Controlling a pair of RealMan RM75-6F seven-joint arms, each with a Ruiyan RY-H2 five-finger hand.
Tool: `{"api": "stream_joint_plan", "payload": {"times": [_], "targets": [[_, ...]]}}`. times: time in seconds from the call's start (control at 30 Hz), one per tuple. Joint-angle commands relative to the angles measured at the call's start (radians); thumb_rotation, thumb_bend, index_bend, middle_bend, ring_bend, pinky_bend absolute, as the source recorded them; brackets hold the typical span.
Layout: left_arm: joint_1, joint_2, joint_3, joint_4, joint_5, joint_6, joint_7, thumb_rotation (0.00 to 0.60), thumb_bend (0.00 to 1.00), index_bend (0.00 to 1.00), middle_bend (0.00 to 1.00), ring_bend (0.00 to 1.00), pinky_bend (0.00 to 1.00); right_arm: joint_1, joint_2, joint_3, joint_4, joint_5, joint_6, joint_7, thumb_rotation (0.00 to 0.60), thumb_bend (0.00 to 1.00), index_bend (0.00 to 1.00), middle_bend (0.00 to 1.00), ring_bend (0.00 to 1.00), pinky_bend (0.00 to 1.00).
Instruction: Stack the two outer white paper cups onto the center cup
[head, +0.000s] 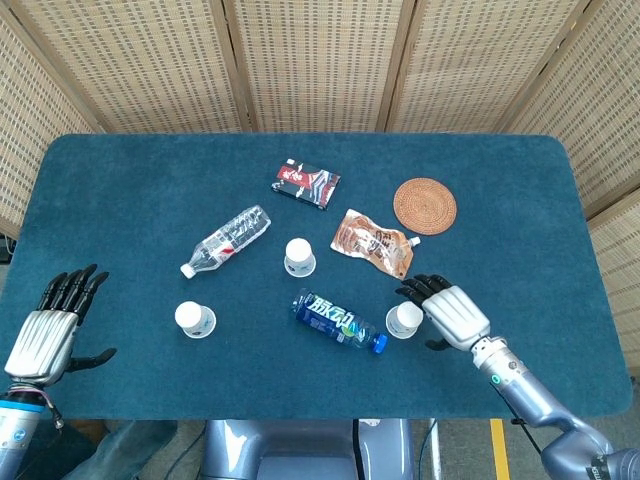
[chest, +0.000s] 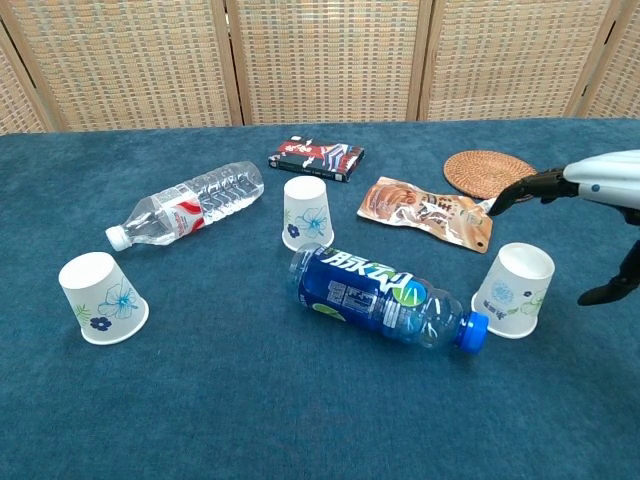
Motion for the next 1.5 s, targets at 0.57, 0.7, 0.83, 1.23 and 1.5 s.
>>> {"api": "stream_joint_plan", "payload": {"times": [0.57,0.7,0.83,1.23,1.5], "targets": [[0.005,0.019,0.005,-0.001,0.012,0.012,-0.052,0.600,0.00,0.00,0.00,0.00,0.00,0.069,-0.119,0.019,0.062,0.176,-0.044,-0.124,0.600,0.29,0.47,0.48,0.48,0.41],[0.004,0.024,0.004,-0.001,0.009,0.012,-0.062,0.600,0.00,0.00,0.00,0.00,0.00,0.076,-0.133,0.019,0.082,0.194,-0.038,-0.138,0.600,0.37,0.53,0.53,0.52,0.48],[0.003,0.027,0.004,0.000,0.007,0.008,-0.068,0.600,0.00,0.00,0.00,0.00,0.00,0.078,-0.132,0.023,0.076,0.199,-0.025,-0.136,0.600,0.42,0.55,0.55,0.54,0.54],[-0.014,0.029,-0.003,0.001,-0.033,-0.027,-0.073,0.600,0.00,0.00,0.00,0.00,0.00,0.167,-0.071,0.142,-0.032,0.261,-0.015,-0.181,0.600,0.49,0.54,0.55,0.54,0.54],[-0.028,0.030,-0.025,0.005,-0.083,-0.042,-0.078,0.600,0.00,0.00,0.00,0.00,0.00,0.362,-0.108,0.276,-0.019,0.541,-0.107,-0.329,0.600,0.51,0.54,0.55,0.54,0.54]]}}
